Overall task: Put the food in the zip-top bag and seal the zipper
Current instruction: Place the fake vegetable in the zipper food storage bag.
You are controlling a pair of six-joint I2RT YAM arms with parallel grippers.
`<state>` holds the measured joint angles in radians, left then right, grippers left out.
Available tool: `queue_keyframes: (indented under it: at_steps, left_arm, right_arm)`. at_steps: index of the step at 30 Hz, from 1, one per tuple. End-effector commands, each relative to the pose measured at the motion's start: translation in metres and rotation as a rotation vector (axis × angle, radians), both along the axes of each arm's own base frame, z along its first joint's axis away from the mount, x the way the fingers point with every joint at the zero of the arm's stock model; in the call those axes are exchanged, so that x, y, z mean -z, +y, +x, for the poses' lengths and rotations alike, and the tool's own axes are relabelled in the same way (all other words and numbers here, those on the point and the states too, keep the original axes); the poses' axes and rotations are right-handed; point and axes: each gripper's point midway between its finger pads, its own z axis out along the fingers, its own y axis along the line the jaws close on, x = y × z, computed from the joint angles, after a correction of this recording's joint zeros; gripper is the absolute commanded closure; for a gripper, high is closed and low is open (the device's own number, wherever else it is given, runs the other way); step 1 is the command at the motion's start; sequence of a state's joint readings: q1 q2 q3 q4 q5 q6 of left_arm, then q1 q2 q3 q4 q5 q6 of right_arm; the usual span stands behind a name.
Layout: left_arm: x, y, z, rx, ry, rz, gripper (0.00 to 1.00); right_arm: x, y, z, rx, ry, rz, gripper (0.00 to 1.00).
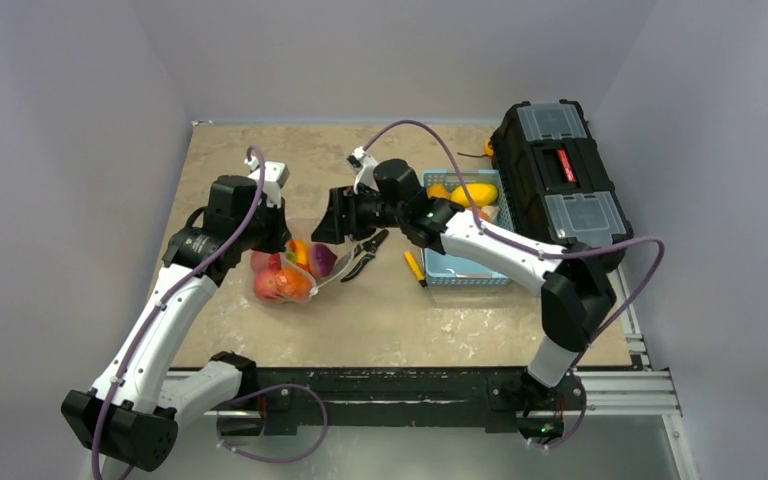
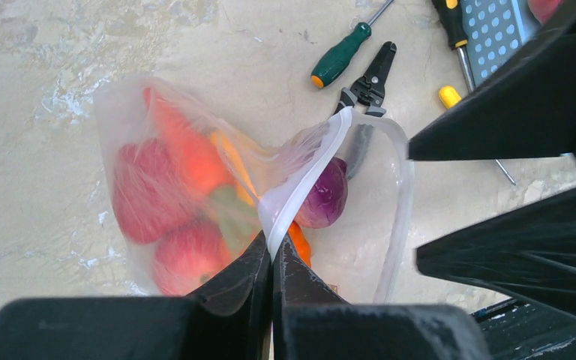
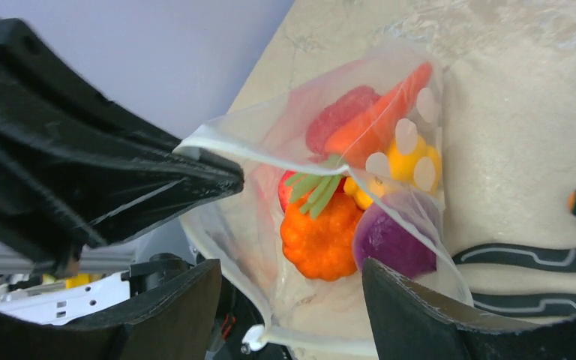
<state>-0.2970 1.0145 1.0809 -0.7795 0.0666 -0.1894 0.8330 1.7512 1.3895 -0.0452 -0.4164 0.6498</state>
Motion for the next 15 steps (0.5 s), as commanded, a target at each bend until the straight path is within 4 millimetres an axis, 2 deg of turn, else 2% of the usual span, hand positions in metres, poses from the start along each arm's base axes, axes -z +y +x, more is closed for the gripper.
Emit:
queue_keyframes:
  at_steps: [1,4,5,9,12,14,15]
  left_arm:
    - [-0.013,0.001,0.007,-0.003,-0.049,0.004,1.0]
    - [-0.013,0.001,0.007,-0.004,-0.047,0.005,1.0]
    - [-0.012,0.001,0.007,-0.004,-0.047,0.006,1.0]
    - [-0.012,0.001,0.008,-0.004,-0.043,0.004,1.0]
    - [-0.011,0.0,0.008,-0.003,-0.039,0.005,1.0]
    - [-0.01,0.0,0.008,-0.003,-0.038,0.005,1.0]
    - [-0.01,0.0,0.008,-0.001,-0.037,0.004,1.0]
  right_arm:
    - [-0.017,-0.033,0.004,0.086,-0.142,-0.073,0.31]
    - [-0.014,-0.064,0.009,0.181,-0.183,-0.108,0.32]
    - [-0.022,-0.077,0.011,0.213,-0.205,-0.086,0.32]
    - [-0.02,-0.137,0.033,0.38,-0.219,-0.072,0.32]
    - [-0.005,-0.191,0.057,0.566,-0.237,-0.157,0.29]
    - [0.005,-0.222,0.07,0.693,-0.26,-0.234,0.28]
    - [0.009,-0.232,0.072,0.728,-0.263,-0.26,0.27]
